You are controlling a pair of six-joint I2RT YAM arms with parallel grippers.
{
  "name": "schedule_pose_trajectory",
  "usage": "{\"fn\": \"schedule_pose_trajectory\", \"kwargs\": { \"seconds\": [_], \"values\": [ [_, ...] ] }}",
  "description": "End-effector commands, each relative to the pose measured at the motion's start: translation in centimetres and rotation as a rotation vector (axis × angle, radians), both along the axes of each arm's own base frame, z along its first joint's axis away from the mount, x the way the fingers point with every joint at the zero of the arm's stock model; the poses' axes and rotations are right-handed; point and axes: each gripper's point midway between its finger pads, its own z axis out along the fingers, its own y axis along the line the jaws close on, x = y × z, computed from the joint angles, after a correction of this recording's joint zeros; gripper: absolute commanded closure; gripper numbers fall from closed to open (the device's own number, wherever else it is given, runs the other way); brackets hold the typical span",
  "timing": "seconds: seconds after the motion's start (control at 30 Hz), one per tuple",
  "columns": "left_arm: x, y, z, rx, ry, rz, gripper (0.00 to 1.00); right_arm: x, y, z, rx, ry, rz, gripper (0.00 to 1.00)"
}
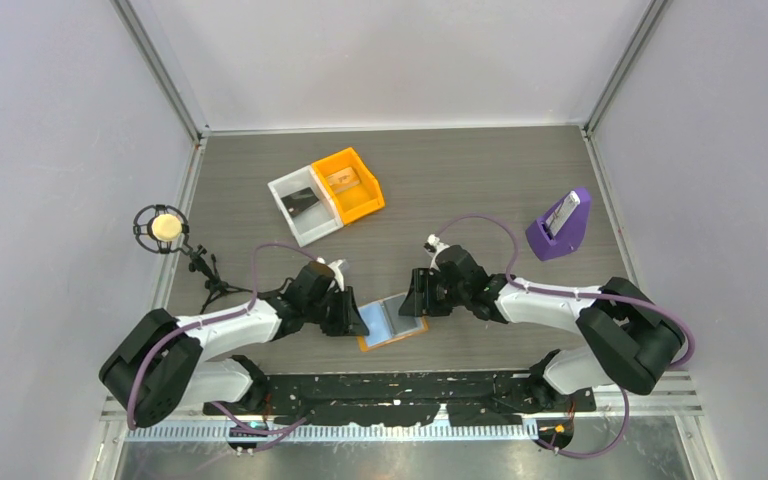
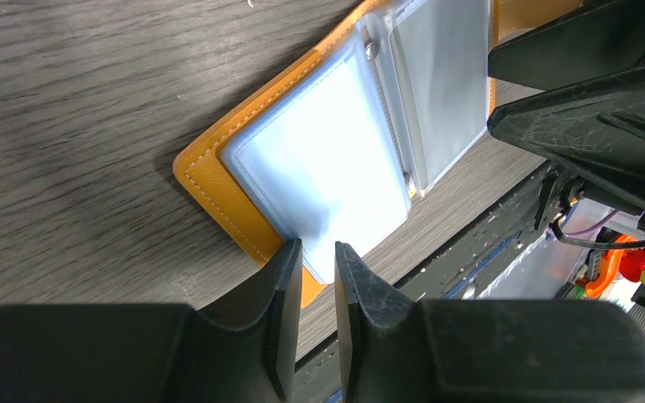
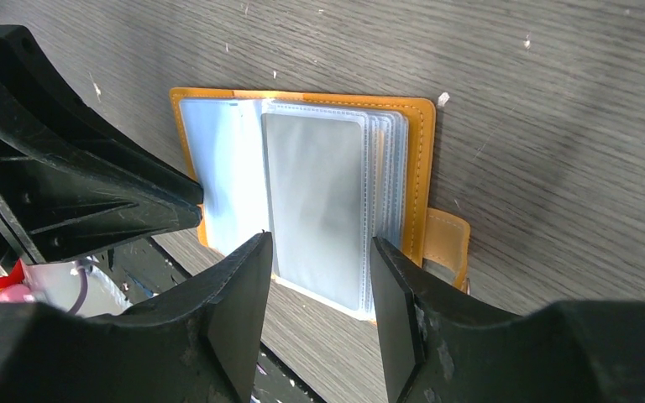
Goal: Take the credit cards out of the card holder
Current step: Remove the credit card from the card holder.
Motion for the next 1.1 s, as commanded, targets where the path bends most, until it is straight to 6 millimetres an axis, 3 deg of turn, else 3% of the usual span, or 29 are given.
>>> {"fn": "schedule_pose_trajectory", "kwargs": {
  "seconds": [0.0, 0.5, 0.77, 1.07],
  "values": [
    [0.6, -0.2, -0.3, -0.005, -0.045, -0.007, 0.77, 0.3, 0.6, 0.4, 0.032, -0.023, 0.015, 0.47],
    [0.4, -0.2, -0.3, -0.010, -0.045, -0.006, 0.77, 0.3, 1.2, 2.8, 0.096, -0.046, 0.016, 0.47],
    [0.5, -0.3, 0.1, -0.018, -0.050, -0.001, 0.77, 0.3, 1.5, 4.3, 0.128, -0.065, 0.025, 0.54],
    [0.4, -0.1, 0.7, -0.015, -0.058, 0.007, 0.77, -0.1, 2.1, 4.5, 0.150, -0.063, 0.041, 0.62]
  ]
}}
